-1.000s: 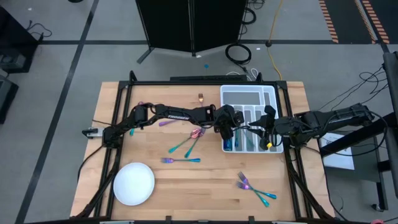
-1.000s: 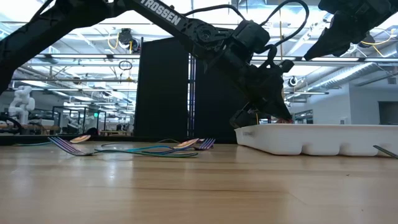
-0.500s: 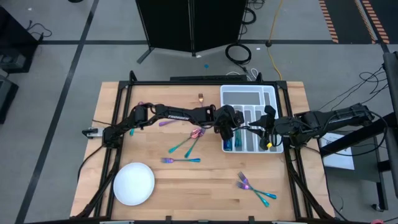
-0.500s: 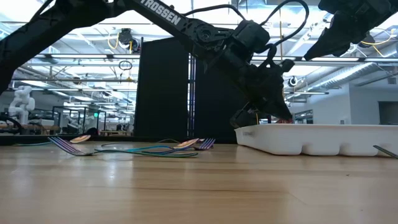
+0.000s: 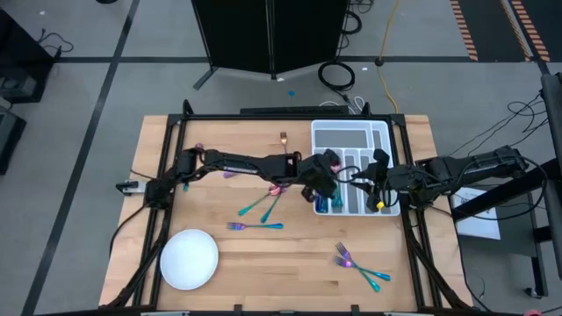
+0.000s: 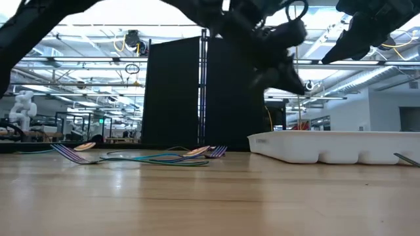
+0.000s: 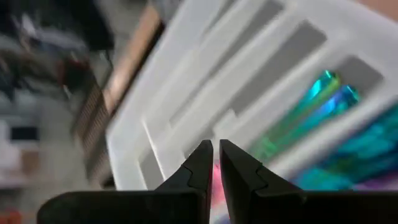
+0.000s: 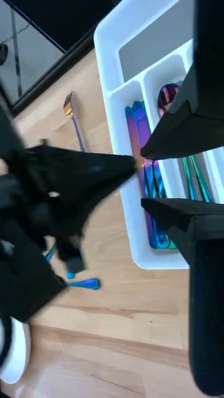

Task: Sort silverware
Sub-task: Put the blue spoon into the utensil organizer

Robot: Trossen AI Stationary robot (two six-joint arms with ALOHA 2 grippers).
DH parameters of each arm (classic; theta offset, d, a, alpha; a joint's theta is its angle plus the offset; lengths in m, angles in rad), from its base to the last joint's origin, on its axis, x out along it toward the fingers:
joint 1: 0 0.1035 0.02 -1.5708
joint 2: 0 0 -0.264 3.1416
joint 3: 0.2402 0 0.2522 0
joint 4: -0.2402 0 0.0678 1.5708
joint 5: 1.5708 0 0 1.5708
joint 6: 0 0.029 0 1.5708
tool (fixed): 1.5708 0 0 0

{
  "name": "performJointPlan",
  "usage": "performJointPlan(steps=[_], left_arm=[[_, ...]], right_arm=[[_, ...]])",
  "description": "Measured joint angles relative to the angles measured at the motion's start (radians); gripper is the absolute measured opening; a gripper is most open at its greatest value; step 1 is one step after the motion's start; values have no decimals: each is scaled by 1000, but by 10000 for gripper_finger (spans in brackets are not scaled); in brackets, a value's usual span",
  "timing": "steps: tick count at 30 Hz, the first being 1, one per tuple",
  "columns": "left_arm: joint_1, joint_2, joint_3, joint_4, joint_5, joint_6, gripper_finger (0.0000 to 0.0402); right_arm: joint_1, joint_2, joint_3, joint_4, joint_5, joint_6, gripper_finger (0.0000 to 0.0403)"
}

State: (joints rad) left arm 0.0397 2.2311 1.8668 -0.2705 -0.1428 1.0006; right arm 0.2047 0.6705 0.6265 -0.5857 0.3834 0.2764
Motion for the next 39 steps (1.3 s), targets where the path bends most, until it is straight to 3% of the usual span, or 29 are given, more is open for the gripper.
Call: performJointPlan(steps=[6, 11, 16, 21, 26, 32, 35, 39], left_arm=[[18, -111, -1, -434, -1, -228, 31], [56, -184, -3, -744, 78, -505, 31], [80, -253, -21, -910, 201, -840, 31], [72, -275, -69, -947, 232, -1096, 31], [39, -275, -133, -1048, 186, -1105, 31], [19, -388, -242, -957, 237, -1100, 31], [28, -509, -355, -896, 169, -1133, 31], [79, -744, -559, -817, -40, -1249, 31]], right_arm=[[0, 1, -1, -1, -33, 13, 95], [0, 3, -1, -1, -46, 30, 95], [0, 13, -1, 0, -47, 61, 95], [0, 37, -1, -1, -51, 85, 95], [6, 74, -1, -2, -108, 107, 95], [60, 123, -1, -13, -125, 140, 95], [93, 144, -1, -22, -125, 162, 95], [137, 170, -1, -25, -125, 193, 95]])
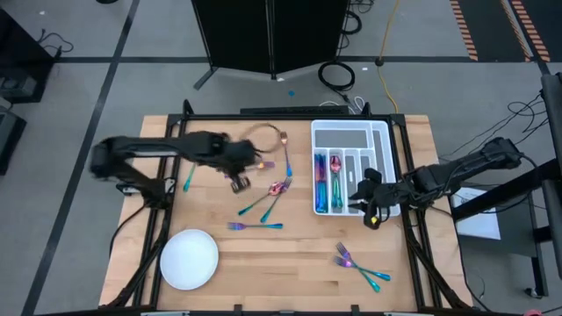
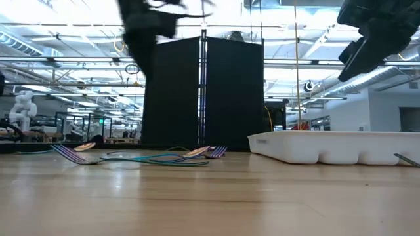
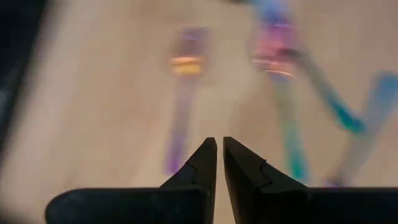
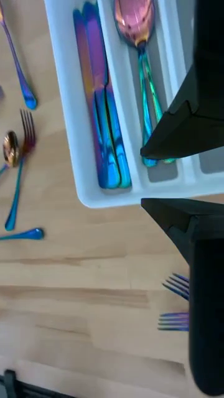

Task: Sort silverware
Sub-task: Put the blue spoon into the utensil organizer

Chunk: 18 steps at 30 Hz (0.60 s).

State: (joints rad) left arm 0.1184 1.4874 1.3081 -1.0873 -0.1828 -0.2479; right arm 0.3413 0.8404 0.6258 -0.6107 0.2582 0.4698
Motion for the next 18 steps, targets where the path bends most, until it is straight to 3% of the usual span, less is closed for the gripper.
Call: performJointPlan(steps=[4, 6, 10, 15, 18], left_arm=[[94, -211, -205, 33, -246, -282, 31], [167, -296, -292, 29, -289, -440, 31], [324, -410, -441, 35, -217, -575, 31], [457, -441, -567, 123, -25, -461, 31], [490, -424, -613, 173, -8, -422, 31]], right_arm=[[24, 18, 0, 3, 0, 16, 95], [27, 22, 0, 14, 0, 17, 95], [26, 22, 0, 52, 1, 15, 95], [27, 22, 0, 84, 0, 13, 95], [27, 22, 0, 89, -1, 5, 95]])
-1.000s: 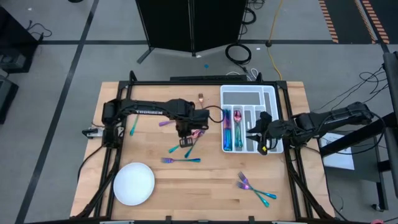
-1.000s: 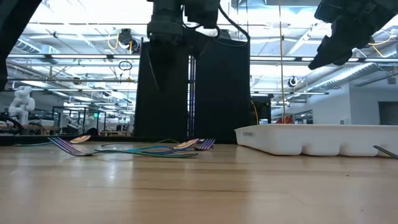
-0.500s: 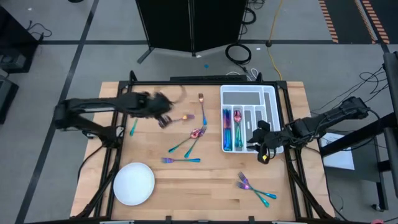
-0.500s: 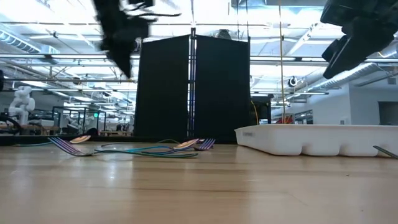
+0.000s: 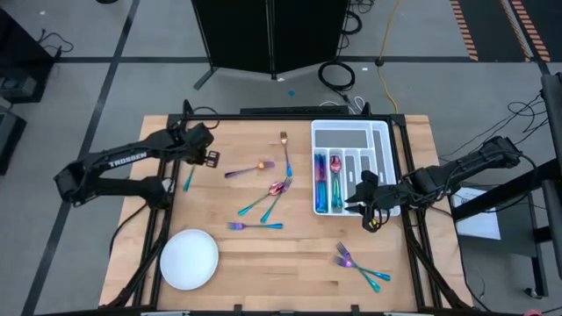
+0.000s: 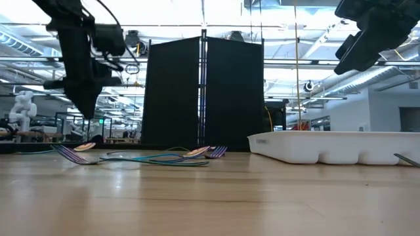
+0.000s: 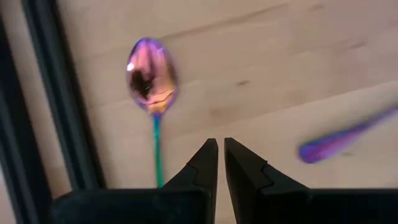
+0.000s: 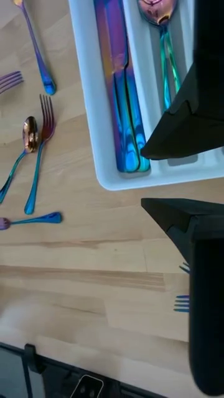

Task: Sort silverware
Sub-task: Put the blue spoon into the utensil organizer

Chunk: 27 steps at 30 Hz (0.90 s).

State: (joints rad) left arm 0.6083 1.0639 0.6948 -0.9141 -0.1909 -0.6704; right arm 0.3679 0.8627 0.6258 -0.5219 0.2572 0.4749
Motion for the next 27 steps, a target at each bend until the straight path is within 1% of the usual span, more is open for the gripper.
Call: performJointPlan(steps=[5, 9, 17, 20, 23, 27], left_arm=[[50, 43, -33, -6, 3, 47, 31], [66, 66, -75, -11, 38, 58, 31], [88, 90, -117, 20, 8, 75, 35], [88, 90, -117, 57, 15, 77, 53], [88, 91, -117, 68, 25, 83, 81], [88, 106, -117, 59, -7, 82, 117]], right_arm=[[0, 0, 0, 6, -1, -24, 95], [0, 0, 0, 10, -1, -36, 95], [0, 0, 1, 10, -1, -41, 95], [0, 0, 1, 10, -1, -41, 95], [0, 0, 1, 10, -1, -41, 95], [0, 0, 1, 10, 0, -41, 95]])
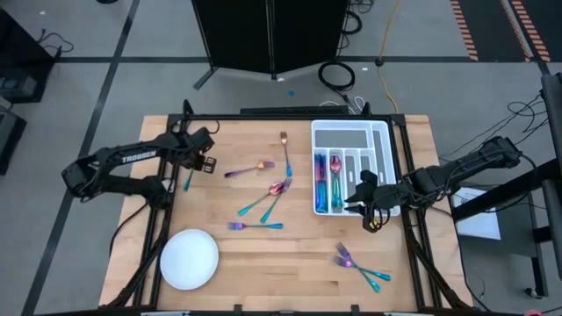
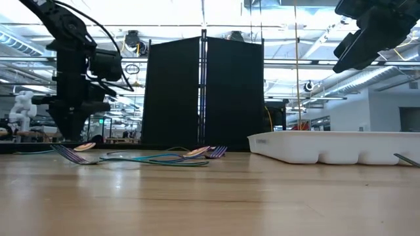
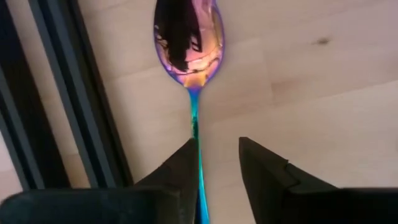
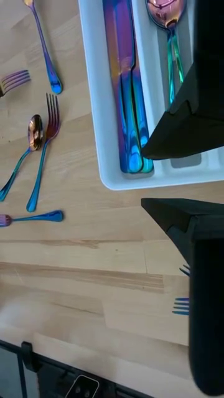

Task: Sort silverware
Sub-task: Put the blue spoon into the utensil organizer

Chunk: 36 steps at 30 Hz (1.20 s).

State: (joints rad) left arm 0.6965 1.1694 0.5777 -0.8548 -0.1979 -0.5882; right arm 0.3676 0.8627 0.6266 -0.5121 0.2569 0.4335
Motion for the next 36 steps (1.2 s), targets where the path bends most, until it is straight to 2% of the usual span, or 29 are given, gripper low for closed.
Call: performJointPlan(steps=[3, 7, 12, 20, 23, 30, 36], left_arm=[[9, 31, 0, 6, -6, 12, 128], [56, 100, 0, 27, 35, 55, 130], [109, 174, 1, 47, 39, 73, 130], [123, 213, 6, 75, 90, 149, 127], [123, 214, 11, 74, 89, 154, 105], [122, 214, 12, 82, 92, 152, 11], [122, 199, 14, 79, 93, 152, 7]], right_arm=[[0, 0, 0, 0, 2, 0, 95], [0, 0, 0, 1, 2, 0, 95], [0, 0, 0, 4, 2, 0, 95], [0, 0, 0, 4, 2, -8, 95], [0, 0, 0, 4, 2, -8, 95], [0, 0, 0, 8, 2, -8, 95], [0, 0, 0, 8, 2, -2, 95]])
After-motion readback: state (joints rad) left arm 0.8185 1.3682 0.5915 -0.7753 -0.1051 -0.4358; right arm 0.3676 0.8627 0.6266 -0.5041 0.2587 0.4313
